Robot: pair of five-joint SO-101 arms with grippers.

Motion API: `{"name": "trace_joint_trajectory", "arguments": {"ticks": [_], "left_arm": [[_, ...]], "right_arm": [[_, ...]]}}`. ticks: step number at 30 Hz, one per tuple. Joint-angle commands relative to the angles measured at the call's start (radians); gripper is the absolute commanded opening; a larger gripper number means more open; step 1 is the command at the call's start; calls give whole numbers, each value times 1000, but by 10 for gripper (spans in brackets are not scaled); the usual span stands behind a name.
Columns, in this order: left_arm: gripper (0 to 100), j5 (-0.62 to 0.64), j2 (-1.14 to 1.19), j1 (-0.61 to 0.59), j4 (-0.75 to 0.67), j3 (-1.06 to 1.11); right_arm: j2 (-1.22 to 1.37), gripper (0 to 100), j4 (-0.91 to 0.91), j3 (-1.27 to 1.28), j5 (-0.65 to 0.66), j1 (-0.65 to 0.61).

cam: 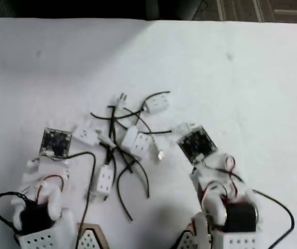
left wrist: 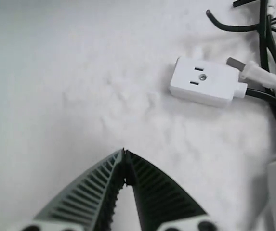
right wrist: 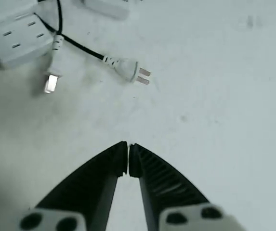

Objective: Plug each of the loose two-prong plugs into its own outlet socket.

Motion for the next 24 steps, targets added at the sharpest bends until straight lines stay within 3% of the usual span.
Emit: {"name": "trace_joint_trajectory", "arguments": {"ticks": [1,9,15,17,24], "left_arm": [[23,35,8,-56,-20,-48],[23,52,8,-70,-23,-41],[23,51,8,-64,-28,-18],[23,49,8,-64,-34,-12],[24,49,8,-64,-34,-8]], "right_arm": [[211,19,1,-138,3,-77],[615,34,-5,-402,-83,-240],[974,235,-15,-605,-60,-248],[1086,262,-25,-660,26,-249],[1360,220,-96,-769,411,-203]]}}
